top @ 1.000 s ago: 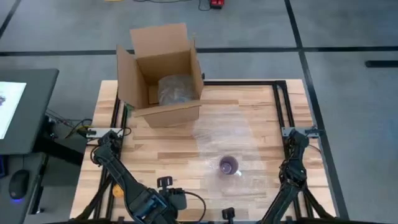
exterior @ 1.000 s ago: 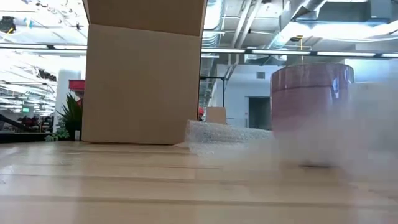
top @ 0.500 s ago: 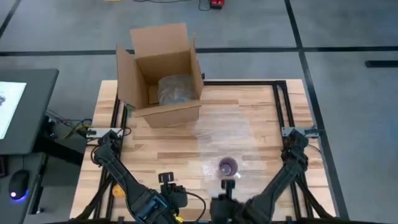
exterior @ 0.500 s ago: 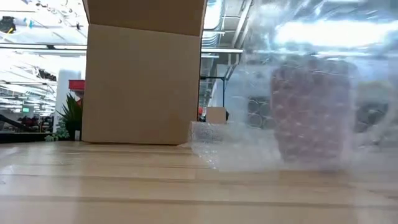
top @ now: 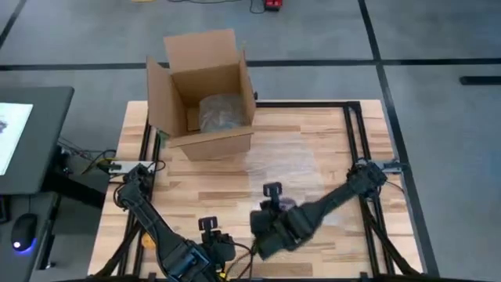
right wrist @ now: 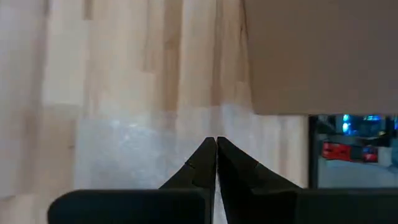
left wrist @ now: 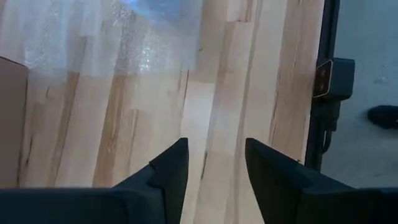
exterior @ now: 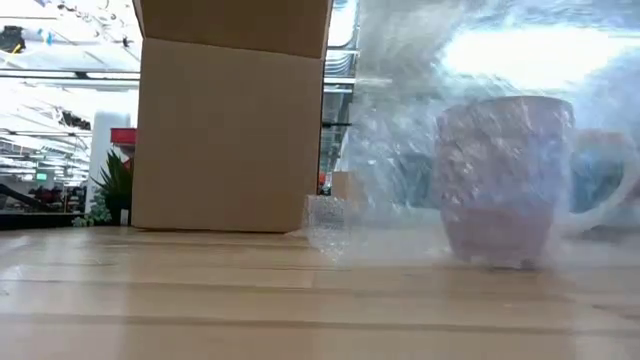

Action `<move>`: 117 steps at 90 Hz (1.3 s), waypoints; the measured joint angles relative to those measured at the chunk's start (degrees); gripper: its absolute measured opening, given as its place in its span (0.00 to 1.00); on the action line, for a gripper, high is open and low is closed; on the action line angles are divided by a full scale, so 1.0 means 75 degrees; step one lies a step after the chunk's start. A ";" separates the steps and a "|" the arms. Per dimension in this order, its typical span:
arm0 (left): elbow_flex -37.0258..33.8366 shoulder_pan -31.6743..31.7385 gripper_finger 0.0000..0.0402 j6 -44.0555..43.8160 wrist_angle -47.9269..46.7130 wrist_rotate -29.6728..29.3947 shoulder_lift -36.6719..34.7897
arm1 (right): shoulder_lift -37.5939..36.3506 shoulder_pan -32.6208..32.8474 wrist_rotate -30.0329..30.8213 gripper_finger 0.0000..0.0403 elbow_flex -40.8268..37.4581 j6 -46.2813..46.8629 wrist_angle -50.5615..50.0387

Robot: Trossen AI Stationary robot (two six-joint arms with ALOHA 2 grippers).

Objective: Wrap mug
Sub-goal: Wrap the purple mug with the bubble wrap

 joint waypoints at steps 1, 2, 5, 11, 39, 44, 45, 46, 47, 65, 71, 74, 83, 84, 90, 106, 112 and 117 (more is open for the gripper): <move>0.0000 -0.0015 0.35 -0.0021 -0.0001 0.0001 0.0000 | 0.0000 -0.0044 -0.0011 0.00 -0.0004 -0.0062 0.0013; 0.0000 -0.0030 0.35 -0.0045 -0.0003 0.0003 0.0000 | 0.0000 -0.0087 -0.0025 0.00 -0.0008 -0.0122 0.0021; 0.0000 -0.0073 0.35 -0.0139 -0.0006 0.0003 0.0000 | 0.0005 -0.0229 -0.0062 0.00 -0.0011 -0.0295 0.0056; 0.0000 -0.0147 0.35 -0.0322 -0.0010 0.0003 0.0000 | 0.0015 -0.0547 -0.0267 0.00 -0.0014 -0.0654 0.0203; 0.0000 -0.0422 0.35 -0.1356 0.0012 -0.0251 0.0000 | 0.0015 -0.1681 -0.1587 0.00 -0.0014 -0.1809 0.1288; 0.0000 -0.0433 0.35 -0.1476 0.0013 -0.0319 0.0000 | 0.0017 -0.1779 -0.1600 0.00 -0.0014 -0.1818 0.1232; 0.0000 -0.0433 0.35 -0.1495 0.0014 -0.0321 0.0000 | 0.0017 -0.1800 -0.1604 0.00 -0.0014 -0.1818 0.1212; 0.0000 -0.0436 0.35 -0.1511 0.0015 -0.0321 0.0000 | 0.0017 -0.1817 -0.1607 0.00 -0.0014 -0.1817 0.1195; 0.0000 -0.0439 0.35 -0.1527 0.0014 -0.0321 0.0000 | 0.0017 -0.1833 -0.1611 0.00 -0.0014 -0.1815 0.1180; 0.0000 -0.0524 0.35 -0.1582 0.0009 -0.0388 0.0000 | 0.0017 -0.1992 -0.1694 0.00 -0.0014 -0.1382 0.0602; 0.0000 -0.0571 0.35 -0.1590 0.0006 -0.0415 0.0000 | 0.0017 -0.1989 -0.1737 0.00 -0.0014 -0.1039 0.0316; 0.0000 -0.0586 0.35 -0.1590 0.0006 -0.0444 0.0000 | 0.0017 -0.1966 -0.1773 0.00 -0.0014 -0.0879 0.0195; 0.0000 -0.0602 0.35 -0.1546 0.0012 -0.0595 0.0000 | 0.0020 -0.1832 -0.1786 0.00 -0.0014 -0.0572 -0.0196; 0.0000 -0.0602 0.35 -0.1535 0.0014 -0.0610 0.0000 | 0.0020 -0.1815 -0.1787 0.00 -0.0014 -0.0544 -0.0227; 0.0000 -0.0602 0.35 -0.1441 0.0013 -0.0755 0.0000 | 0.0020 -0.1713 -0.1797 0.00 -0.0014 -0.0464 -0.0319; 0.0000 -0.0596 0.35 -0.1433 0.0006 -0.0876 0.0000 | 0.0018 -0.1601 -0.1839 0.00 -0.0917 -0.0127 -0.0244; 0.0000 -0.0596 0.35 -0.1529 0.0008 -0.0890 0.0000 | 0.0020 -0.1565 -0.1838 0.00 -0.1309 -0.0101 -0.0250; 0.0000 -0.0596 0.35 -0.1615 0.0003 -0.0892 0.0000 | 0.0020 -0.1567 -0.1818 0.00 -0.1563 -0.0098 -0.0253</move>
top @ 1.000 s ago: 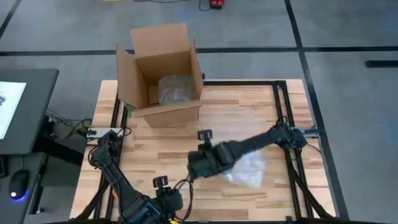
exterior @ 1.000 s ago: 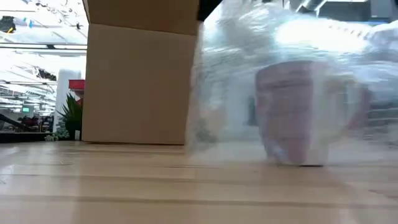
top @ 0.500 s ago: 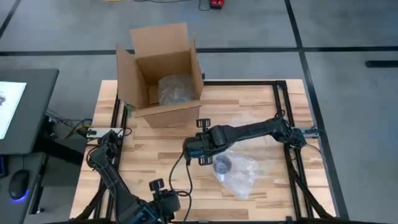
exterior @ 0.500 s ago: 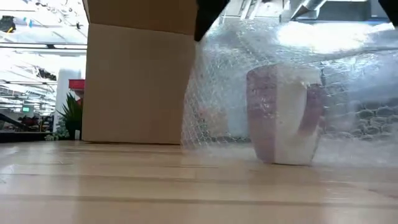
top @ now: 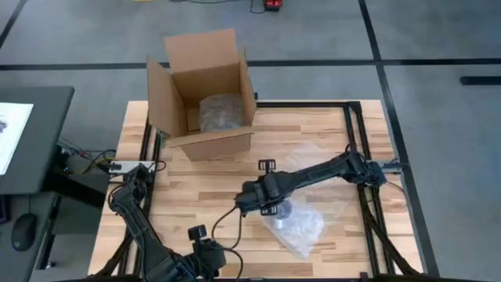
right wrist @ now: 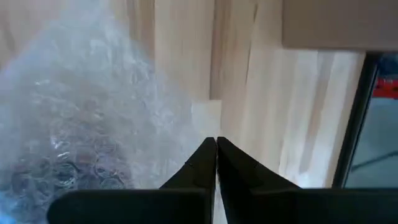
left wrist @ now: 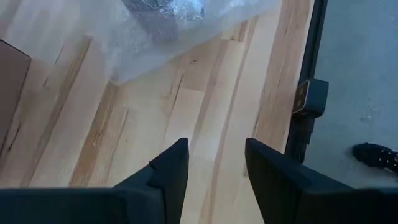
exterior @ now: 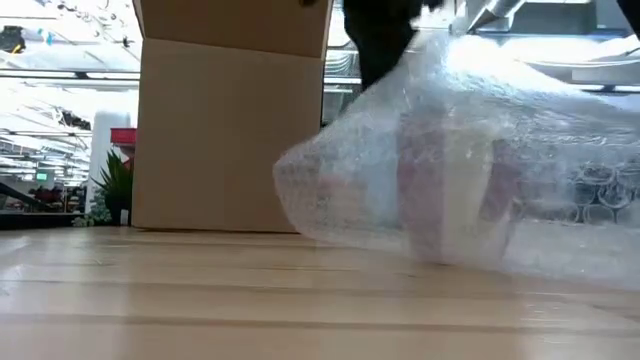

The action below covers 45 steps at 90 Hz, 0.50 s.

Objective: Wrap mug
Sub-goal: Wrap the purple mug with the bubble wrap

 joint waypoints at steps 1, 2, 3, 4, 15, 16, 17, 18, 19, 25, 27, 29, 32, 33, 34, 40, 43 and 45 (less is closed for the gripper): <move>0.0000 0.0000 0.35 -0.0018 0.0000 0.0000 0.0000 | 0.0000 -0.0002 -0.0002 0.00 -0.0039 0.0010 0.0000; 0.0000 0.0000 0.35 -0.0033 0.0000 0.0000 0.0000 | 0.0000 -0.0007 -0.0004 0.00 -0.0073 0.0022 -0.0005; 0.0000 0.0000 0.35 -0.0048 0.0000 0.0000 0.0000 | 0.0000 -0.0014 -0.0006 0.00 -0.0104 0.0036 -0.0014; 0.0000 0.0001 0.35 -0.0064 0.0000 0.0000 0.0000 | 0.0000 -0.0016 -0.0006 0.00 -0.0124 0.0069 -0.0037; 0.0000 0.0003 0.35 -0.0193 0.0000 0.0000 0.0000 | -0.0141 -0.0014 0.0067 0.00 -0.0173 0.0217 -0.0380; 0.0000 0.0003 0.35 -0.0206 0.0000 0.0000 0.0000 | -0.0172 -0.0014 0.0082 0.00 -0.0173 0.0207 -0.0380; 0.0000 0.0003 0.35 -0.0218 -0.0001 0.0000 0.0000 | -0.0212 -0.0014 0.0096 0.00 -0.0173 0.0200 -0.0366; 0.0000 0.0003 0.35 -0.0229 -0.0003 0.0000 0.0000 | -0.0252 -0.0014 0.0111 0.00 -0.0172 0.0193 -0.0352; 0.0000 0.0003 0.35 -0.0246 -0.0003 0.0000 0.0000 | -0.0293 -0.0014 0.0131 0.00 -0.0168 0.0187 -0.0343; 0.0000 0.0003 0.35 -0.0317 0.0000 0.0000 0.0000 | -0.0551 -0.0017 0.0336 0.00 -0.0195 0.0117 -0.0324; 0.0000 0.0006 0.35 -0.0343 0.0002 0.0002 0.0000 | -0.0633 -0.0027 0.0416 0.00 -0.0251 0.0062 -0.0294; 0.0000 0.0015 0.35 -0.0361 0.0003 0.0003 0.0000 | -0.0732 -0.0043 0.0460 0.00 -0.0345 0.0024 -0.0229; 0.0000 0.0033 0.35 -0.0377 0.0000 0.0003 0.0000 | -0.0899 -0.0069 0.0461 0.00 -0.0591 -0.0038 -0.0054; 0.0000 0.0036 0.35 -0.0379 0.0000 0.0003 0.0000 | -0.0955 -0.0080 0.0456 0.00 -0.0698 -0.0054 0.0020; 0.0000 0.0038 0.35 -0.0379 0.0000 0.0003 0.0000 | -0.1010 -0.0092 0.0452 0.00 -0.0808 -0.0068 0.0095; 0.0000 0.0060 0.35 -0.0379 0.0003 0.0005 0.0000 | -0.1436 -0.0127 0.0438 0.00 -0.1628 -0.0073 0.0572; 0.0000 0.0078 0.35 -0.0381 0.0000 0.0010 0.0000 | -0.1706 -0.0142 0.0433 0.00 -0.2161 -0.0086 0.0922; 0.0000 0.0085 0.35 -0.0388 0.0000 0.0017 0.0000 | -0.1891 -0.0157 0.0423 0.00 -0.2496 -0.0099 0.1156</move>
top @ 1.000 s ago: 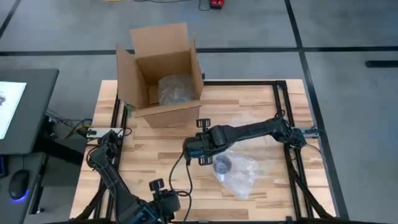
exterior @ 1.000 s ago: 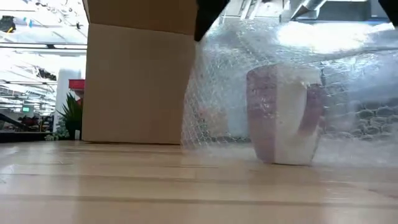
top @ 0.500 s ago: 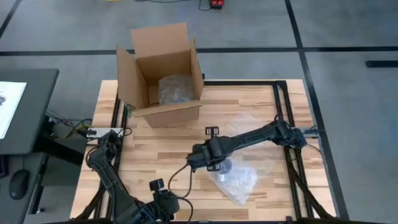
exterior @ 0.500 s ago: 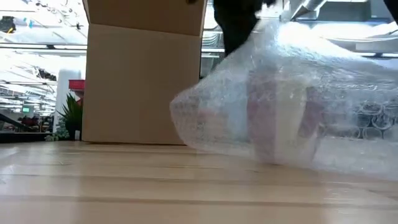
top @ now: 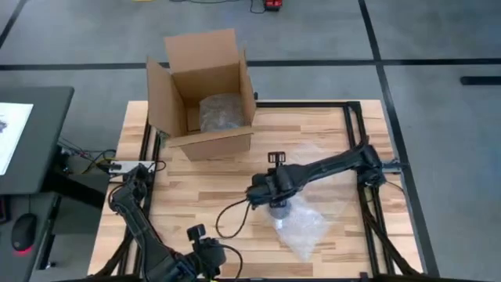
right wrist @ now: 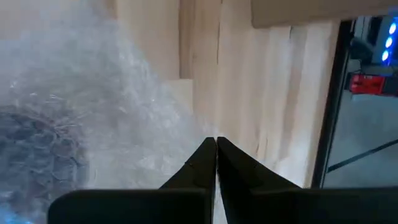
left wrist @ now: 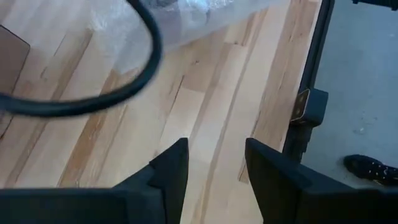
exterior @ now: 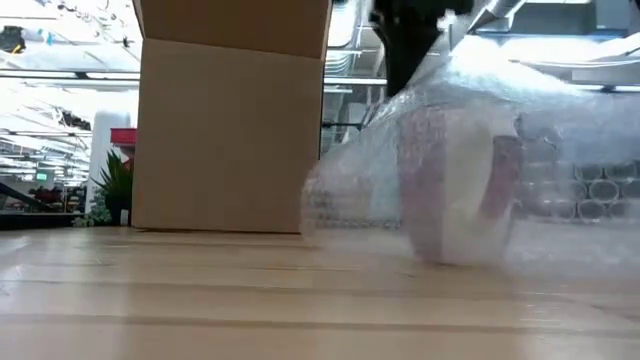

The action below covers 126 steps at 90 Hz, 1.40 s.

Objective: Wrap mug
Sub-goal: Wrap the purple mug with the bubble wrap

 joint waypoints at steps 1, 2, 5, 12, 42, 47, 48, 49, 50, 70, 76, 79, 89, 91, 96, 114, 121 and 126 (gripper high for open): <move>0.0000 0.0002 0.35 -0.0012 0.0000 0.0000 0.0000 | -0.0113 -0.0011 -0.0024 0.00 -0.0173 -0.0031 0.0125; 0.0000 0.0003 0.35 -0.0024 0.0000 0.0000 0.0000 | -0.0226 -0.0018 -0.0058 0.00 -0.0342 -0.0064 0.0250; 0.0000 0.0006 0.35 -0.0066 0.0002 -0.0002 0.0000 | -0.0525 -0.0022 -0.0194 0.00 -0.0808 -0.0149 0.0635; 0.0000 0.0046 0.35 -0.0163 0.0002 0.0000 0.0000 | -0.1261 -0.0130 -0.0577 0.00 -0.1838 -0.0216 0.1532; 0.0000 0.0289 0.35 -0.0252 0.0008 0.0045 0.0000 | -0.2570 -0.0615 -0.1049 0.00 -0.4648 0.0344 0.4476; 0.0000 0.0313 0.35 -0.0342 0.0021 0.0049 0.0000 | -0.2515 -0.0730 -0.1052 0.00 -0.4843 0.0347 0.4555; 0.0000 0.0317 0.35 -0.0361 0.0028 0.0050 0.0000 | -0.2506 -0.0750 -0.1050 0.00 -0.4868 0.0349 0.4582; 0.0000 0.0320 0.35 -0.0384 0.0036 0.0052 0.0000 | -0.2499 -0.0770 -0.1048 0.00 -0.4896 0.0350 0.4613; 0.0000 0.0324 0.35 -0.0395 0.0049 0.0054 0.0000 | -0.2493 -0.0791 -0.1045 0.00 -0.4927 0.0351 0.4647; 0.0000 0.0567 0.35 -0.0402 0.0491 0.0058 0.0000 | -0.2527 -0.1082 -0.1197 0.07 -0.5112 0.0180 0.5214; 0.0000 0.0672 0.35 -0.0436 0.0528 0.0055 0.0000 | -0.2563 -0.1144 -0.1454 0.12 -0.5112 0.0070 0.5445; 0.0000 0.0724 0.35 -0.0505 0.0537 0.0055 0.0000 | -0.2568 -0.1160 -0.1603 0.15 -0.5109 0.0038 0.5548; 0.0000 0.0865 0.35 -0.0763 0.0566 0.0055 0.0000 | -0.2568 -0.1165 -0.1843 0.25 -0.5109 0.0024 0.5474; 0.0000 0.0889 0.35 -0.0814 0.0567 0.0055 0.0000 | -0.2568 -0.1163 -0.1852 0.27 -0.5108 0.0002 0.5444; 0.0000 0.0930 0.35 -0.0913 0.0562 0.0055 0.0000 | -0.2601 -0.1160 -0.1861 0.33 -0.5065 -0.0097 0.5144; 0.0000 0.1064 0.35 -0.0905 0.0567 0.0051 0.0000 | -0.3294 -0.1218 -0.1813 0.46 -0.4838 -0.0198 0.3663; 0.0000 0.1132 0.35 -0.0687 0.0548 0.0050 0.0000 | -0.3688 -0.1314 -0.1811 0.48 -0.4837 -0.0186 0.3267; 0.0000 0.1195 0.35 -0.0574 0.0560 0.0047 0.0000 | -0.4004 -0.1382 -0.1810 0.49 -0.4835 -0.0153 0.2999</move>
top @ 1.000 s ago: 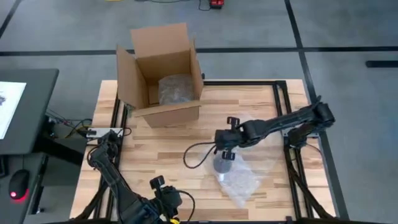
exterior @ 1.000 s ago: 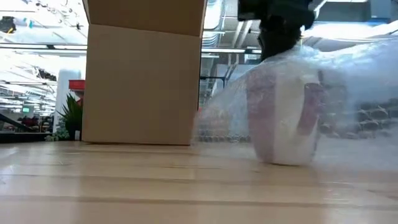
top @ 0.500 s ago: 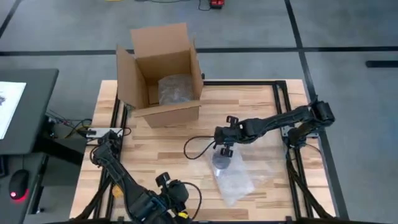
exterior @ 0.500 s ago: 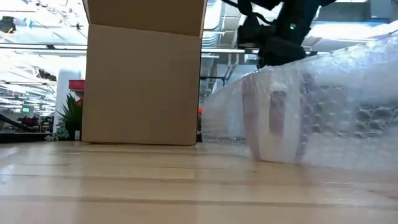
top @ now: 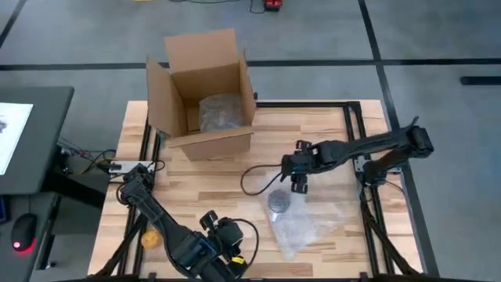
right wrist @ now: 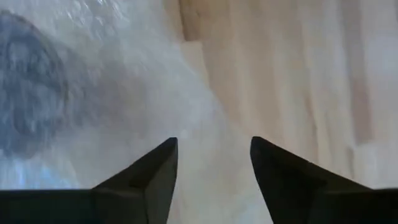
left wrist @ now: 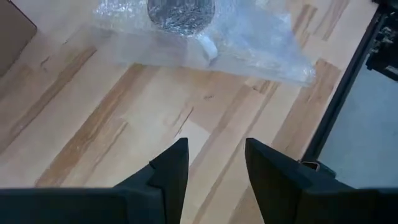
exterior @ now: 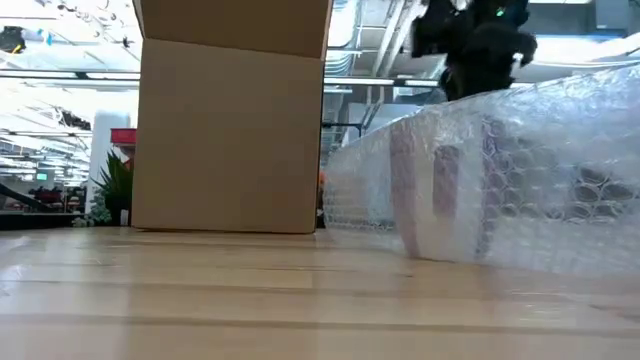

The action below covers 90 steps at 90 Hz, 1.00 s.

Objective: Wrap mug
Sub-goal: Wrap the purple mug with the bubble wrap

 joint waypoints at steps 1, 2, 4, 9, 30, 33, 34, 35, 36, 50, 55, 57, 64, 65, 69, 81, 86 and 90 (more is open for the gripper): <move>0.0000 0.0014 0.35 0.0027 0.0000 0.0000 0.0000 | -0.0067 -0.0012 0.0000 0.49 0.0000 0.0001 -0.0045; 0.0000 0.0028 0.35 0.0054 -0.0002 0.0000 0.0000 | -0.0132 -0.0036 0.0000 0.49 0.0000 0.0000 -0.0080; 0.0000 0.0056 0.35 0.0101 -0.0008 0.0000 0.0000 | -0.0264 -0.0057 0.0000 0.49 0.0000 -0.0012 -0.0127; 0.0000 0.0116 0.35 0.0191 -0.0031 -0.0011 0.0000 | -0.0607 -0.0140 0.0006 0.49 0.0003 -0.0039 -0.0271; 0.0000 0.0390 0.35 0.0295 -0.0085 -0.0004 0.0000 | -0.1764 -0.0134 -0.2032 0.39 0.0006 0.0382 0.0003; 0.0000 0.0421 0.35 0.0205 -0.0128 0.0037 0.0000 | -0.1787 -0.0044 -0.2397 0.36 0.0017 0.0587 0.0178; 0.0002 0.0432 0.35 0.0170 -0.0132 0.0051 0.0000 | -0.1787 -0.0006 -0.2498 0.35 0.0017 0.0645 0.0234; 0.0006 0.0441 0.35 0.0136 -0.0134 0.0061 0.0000 | -0.1784 0.0036 -0.2576 0.34 0.0017 0.0700 0.0284; 0.0019 0.0448 0.35 0.0100 -0.0141 0.0075 0.0000 | -0.1778 0.0081 -0.2636 0.33 0.0017 0.0752 0.0329; 0.0387 0.0504 0.35 -0.0139 -0.0303 0.0245 -0.0049 | -0.1335 0.0762 -0.2624 0.17 0.0015 0.0893 0.1026; 0.0375 0.0504 0.35 -0.0108 -0.0243 0.0251 -0.0153 | -0.1117 0.0909 -0.2623 0.12 0.0012 0.0977 0.1313; 0.0361 0.0502 0.35 -0.0096 -0.0224 0.0266 -0.0190 | -0.1022 0.0949 -0.2624 0.10 0.0012 0.1004 0.1440; 0.0364 0.0501 0.35 -0.0028 -0.0275 0.0319 -0.0251 | -0.0713 0.1066 -0.2629 0.05 0.0015 0.1024 0.1714; 0.0364 0.0501 0.35 -0.0019 -0.0288 0.0328 -0.0259 | -0.0673 0.1081 -0.2627 0.05 0.0020 0.1025 0.1722; 0.0364 0.0495 0.35 0.0034 -0.0312 0.0390 -0.0268 | -0.0490 0.1143 -0.2626 0.02 0.0066 0.1025 0.1736; 0.0364 0.0456 0.35 0.0200 -0.0312 0.0453 -0.0268 | -0.0022 0.1207 -0.2646 0.01 0.0208 0.1027 0.1763; 0.0365 0.0449 0.35 0.0244 -0.0310 0.0460 -0.0268 | 0.0151 0.1204 -0.2722 0.01 0.0273 0.1027 0.1773; 0.0364 0.0445 0.35 0.0245 -0.0310 0.0466 -0.0268 | 0.0261 0.1204 -0.2775 0.01 0.0318 0.1017 0.1783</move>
